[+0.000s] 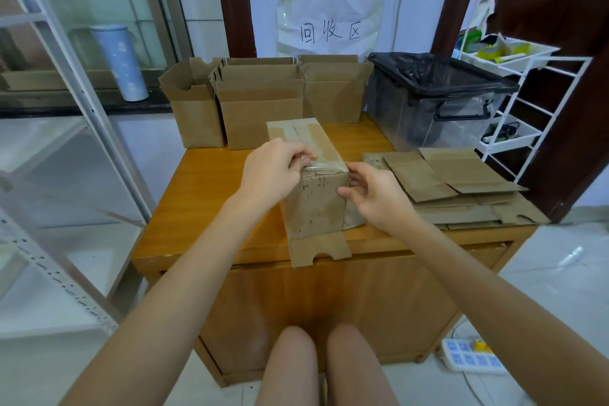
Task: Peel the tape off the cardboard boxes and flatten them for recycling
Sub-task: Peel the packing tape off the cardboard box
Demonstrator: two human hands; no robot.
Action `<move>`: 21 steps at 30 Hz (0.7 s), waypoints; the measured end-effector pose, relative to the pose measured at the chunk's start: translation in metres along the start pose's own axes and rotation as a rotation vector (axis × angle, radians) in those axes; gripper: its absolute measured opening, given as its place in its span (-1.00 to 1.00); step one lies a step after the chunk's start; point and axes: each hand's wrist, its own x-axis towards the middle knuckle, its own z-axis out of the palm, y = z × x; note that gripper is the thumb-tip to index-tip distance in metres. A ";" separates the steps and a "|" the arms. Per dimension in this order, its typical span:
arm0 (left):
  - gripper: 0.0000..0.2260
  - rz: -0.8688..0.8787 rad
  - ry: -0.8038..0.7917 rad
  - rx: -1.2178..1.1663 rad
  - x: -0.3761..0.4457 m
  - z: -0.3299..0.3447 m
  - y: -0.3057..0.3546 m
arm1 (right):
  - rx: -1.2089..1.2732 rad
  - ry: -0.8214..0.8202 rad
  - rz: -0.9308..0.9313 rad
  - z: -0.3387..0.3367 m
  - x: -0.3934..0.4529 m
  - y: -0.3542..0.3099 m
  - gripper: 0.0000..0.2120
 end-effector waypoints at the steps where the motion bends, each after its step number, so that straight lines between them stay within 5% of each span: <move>1: -0.80 -0.006 0.009 0.012 -0.001 0.000 0.001 | -0.014 -0.009 -0.007 0.000 -0.001 0.000 -0.52; 9: -0.81 -0.029 0.038 -0.010 -0.003 0.000 -0.002 | -0.125 -0.081 -0.080 -0.002 -0.005 -0.004 -0.47; 12: -0.82 -0.036 0.033 -0.050 -0.005 0.000 -0.005 | -0.195 0.030 -0.034 0.006 -0.004 -0.010 -0.36; 21: -0.85 0.047 0.217 -0.128 -0.015 0.013 -0.007 | -0.296 0.137 -0.132 0.019 0.001 -0.004 -0.66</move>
